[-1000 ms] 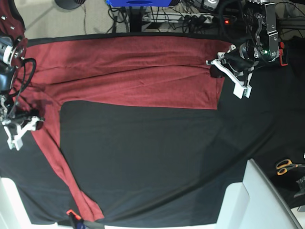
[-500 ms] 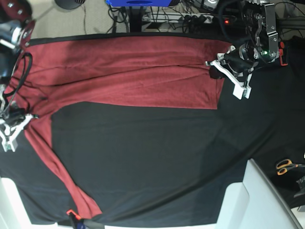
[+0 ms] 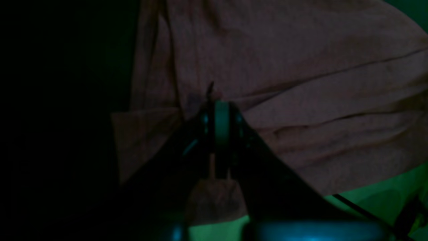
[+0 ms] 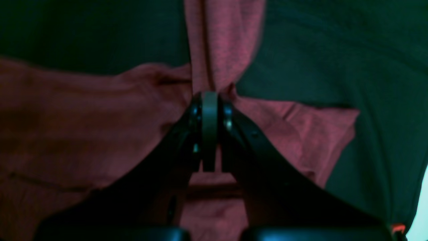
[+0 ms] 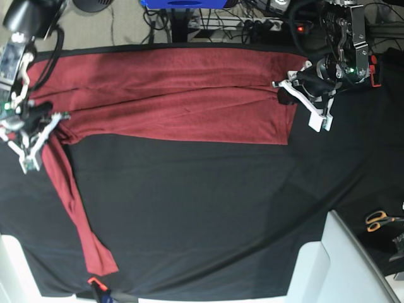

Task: Fold the T-shirt properly
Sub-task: 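Fold the held sleeve inward onto the shirt body with the right gripper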

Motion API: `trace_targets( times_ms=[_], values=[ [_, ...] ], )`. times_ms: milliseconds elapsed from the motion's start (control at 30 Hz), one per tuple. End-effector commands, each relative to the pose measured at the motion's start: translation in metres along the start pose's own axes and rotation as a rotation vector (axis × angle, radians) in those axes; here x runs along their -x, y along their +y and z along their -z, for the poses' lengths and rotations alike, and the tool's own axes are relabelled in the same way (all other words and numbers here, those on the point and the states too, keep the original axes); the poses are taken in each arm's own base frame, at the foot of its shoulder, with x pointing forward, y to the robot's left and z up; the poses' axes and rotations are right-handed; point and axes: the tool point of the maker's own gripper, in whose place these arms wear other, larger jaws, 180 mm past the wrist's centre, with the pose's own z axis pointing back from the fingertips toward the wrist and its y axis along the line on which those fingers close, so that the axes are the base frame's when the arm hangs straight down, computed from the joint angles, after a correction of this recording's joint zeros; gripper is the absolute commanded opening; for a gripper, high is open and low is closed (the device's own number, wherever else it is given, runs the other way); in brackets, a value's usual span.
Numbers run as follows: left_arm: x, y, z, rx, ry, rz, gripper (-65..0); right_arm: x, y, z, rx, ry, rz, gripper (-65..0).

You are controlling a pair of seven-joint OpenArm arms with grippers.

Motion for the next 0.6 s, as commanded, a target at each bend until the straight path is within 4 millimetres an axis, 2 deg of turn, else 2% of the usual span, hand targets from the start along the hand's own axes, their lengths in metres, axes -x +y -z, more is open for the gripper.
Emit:
trace_targets(
  times_ms=[0,233,567],
  values=[
    [-0.011,0.000,-0.004,0.003,-0.034,0.009,-65.0,-0.011,-0.007,-0.009,0.023,-0.044,-0.013,-65.0],
    [-0.011,0.000,-0.003,0.004,-0.035,0.010,-65.0,0.015,0.022,-0.034,0.010,-0.036,-0.023,-65.0],
    [-0.018,-0.001,-0.003,0.006,-0.048,0.013,-65.0,0.054,0.068,-0.041,-0.114,0.028,-0.031,-65.0]
  ],
)
